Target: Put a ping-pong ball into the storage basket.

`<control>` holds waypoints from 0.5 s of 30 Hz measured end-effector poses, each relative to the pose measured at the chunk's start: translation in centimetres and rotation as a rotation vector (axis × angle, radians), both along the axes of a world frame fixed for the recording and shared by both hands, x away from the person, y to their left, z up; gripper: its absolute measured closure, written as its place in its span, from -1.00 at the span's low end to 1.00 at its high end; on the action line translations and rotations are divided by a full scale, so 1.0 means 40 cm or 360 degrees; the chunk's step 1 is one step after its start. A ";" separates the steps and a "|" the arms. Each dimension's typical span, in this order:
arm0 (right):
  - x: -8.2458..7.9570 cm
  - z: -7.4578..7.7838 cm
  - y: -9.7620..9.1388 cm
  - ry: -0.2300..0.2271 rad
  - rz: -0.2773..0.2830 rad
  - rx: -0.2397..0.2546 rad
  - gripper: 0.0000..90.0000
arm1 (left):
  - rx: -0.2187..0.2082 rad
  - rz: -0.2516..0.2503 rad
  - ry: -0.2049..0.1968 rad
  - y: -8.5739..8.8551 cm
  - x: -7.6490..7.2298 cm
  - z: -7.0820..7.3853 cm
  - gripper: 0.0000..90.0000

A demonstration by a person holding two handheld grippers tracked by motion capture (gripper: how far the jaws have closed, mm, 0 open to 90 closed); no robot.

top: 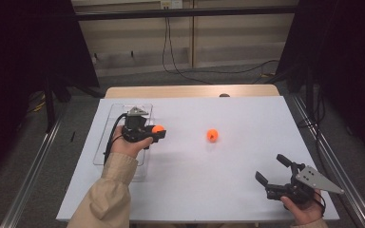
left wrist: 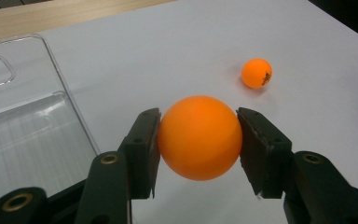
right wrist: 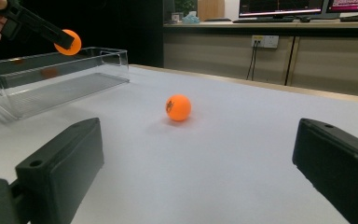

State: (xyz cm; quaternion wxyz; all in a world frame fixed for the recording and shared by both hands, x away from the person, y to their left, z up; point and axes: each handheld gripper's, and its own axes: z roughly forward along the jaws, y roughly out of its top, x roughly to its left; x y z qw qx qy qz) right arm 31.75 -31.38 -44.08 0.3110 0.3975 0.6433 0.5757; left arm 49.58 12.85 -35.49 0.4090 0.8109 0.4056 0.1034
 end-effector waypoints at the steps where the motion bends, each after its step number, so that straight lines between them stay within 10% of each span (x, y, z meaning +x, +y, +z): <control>1: 0.000 0.000 0.000 0.0002 0.0002 0.0000 -0.97 | -0.0003 0.0015 -0.0003 0.002 0.000 0.000 0.14; 15: 0.000 0.000 0.001 0.0001 -0.0009 -0.0003 -0.97 | 0.0005 0.0040 -0.0011 0.030 0.000 0.004 0.14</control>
